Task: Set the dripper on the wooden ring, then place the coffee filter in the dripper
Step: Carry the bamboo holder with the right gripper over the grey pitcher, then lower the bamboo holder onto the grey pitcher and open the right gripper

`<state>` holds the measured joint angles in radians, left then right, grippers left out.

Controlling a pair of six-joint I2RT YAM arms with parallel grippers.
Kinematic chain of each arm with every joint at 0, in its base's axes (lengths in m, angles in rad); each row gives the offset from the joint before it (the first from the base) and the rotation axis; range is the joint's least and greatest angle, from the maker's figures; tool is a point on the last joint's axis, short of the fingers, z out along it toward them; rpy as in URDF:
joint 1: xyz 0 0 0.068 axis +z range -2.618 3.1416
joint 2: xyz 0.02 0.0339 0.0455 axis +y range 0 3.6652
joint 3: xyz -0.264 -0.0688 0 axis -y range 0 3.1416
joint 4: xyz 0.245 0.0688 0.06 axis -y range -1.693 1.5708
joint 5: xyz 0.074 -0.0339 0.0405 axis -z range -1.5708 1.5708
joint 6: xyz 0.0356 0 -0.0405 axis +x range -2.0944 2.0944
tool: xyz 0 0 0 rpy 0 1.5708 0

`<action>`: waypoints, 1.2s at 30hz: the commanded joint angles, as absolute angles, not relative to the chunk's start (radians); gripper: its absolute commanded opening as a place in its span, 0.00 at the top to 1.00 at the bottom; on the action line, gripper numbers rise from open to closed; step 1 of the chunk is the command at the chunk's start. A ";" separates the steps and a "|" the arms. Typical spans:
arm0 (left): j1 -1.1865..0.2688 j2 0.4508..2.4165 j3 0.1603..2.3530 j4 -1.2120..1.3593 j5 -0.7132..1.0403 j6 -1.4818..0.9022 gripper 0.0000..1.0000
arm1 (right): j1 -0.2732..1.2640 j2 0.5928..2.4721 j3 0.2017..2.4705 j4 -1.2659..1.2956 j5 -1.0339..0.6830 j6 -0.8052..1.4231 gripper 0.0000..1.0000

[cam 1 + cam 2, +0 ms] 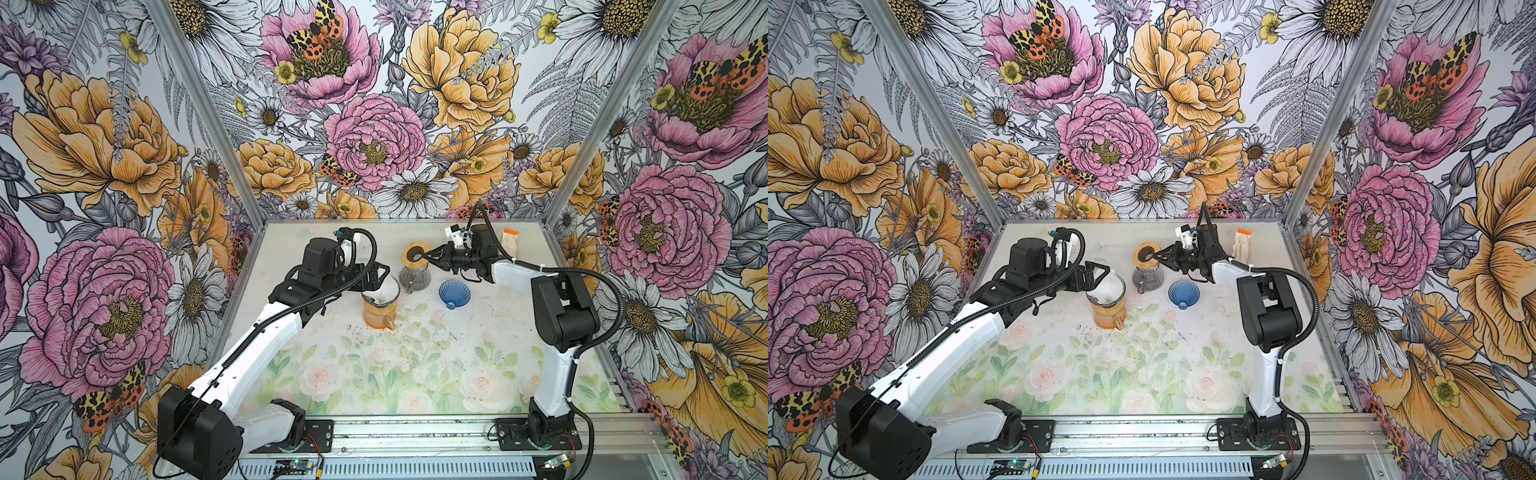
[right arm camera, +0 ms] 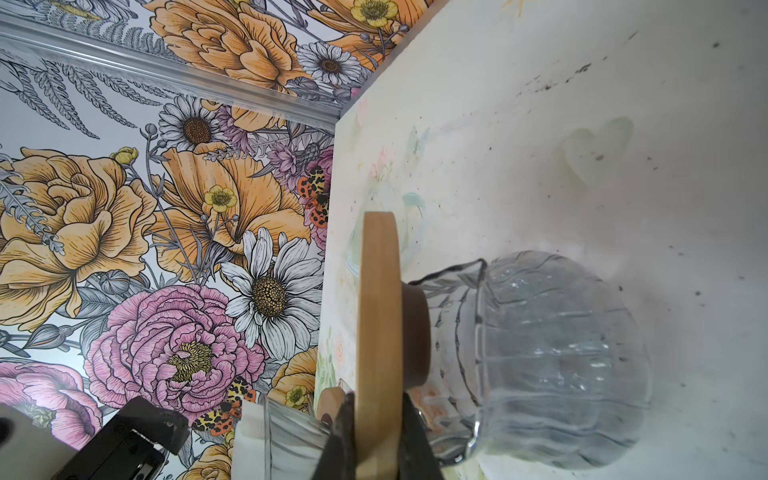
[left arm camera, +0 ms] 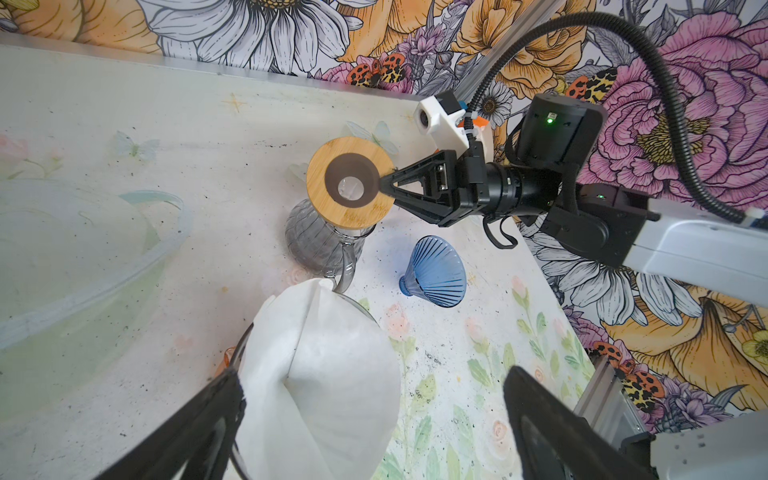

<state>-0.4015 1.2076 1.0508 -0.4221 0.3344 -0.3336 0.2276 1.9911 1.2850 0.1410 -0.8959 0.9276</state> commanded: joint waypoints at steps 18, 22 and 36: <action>-0.400 1.166 1.029 -0.437 0.344 -0.339 0.01 | 0.176 1.965 1.216 0.175 -0.866 0.922 0.76; -0.399 1.163 1.031 -0.443 0.340 -0.339 0.01 | 0.168 1.963 1.214 0.177 -0.858 0.920 0.74; -0.403 1.177 1.078 -0.449 0.347 -0.349 0.01 | 0.135 1.926 1.244 0.119 -0.868 0.877 0.59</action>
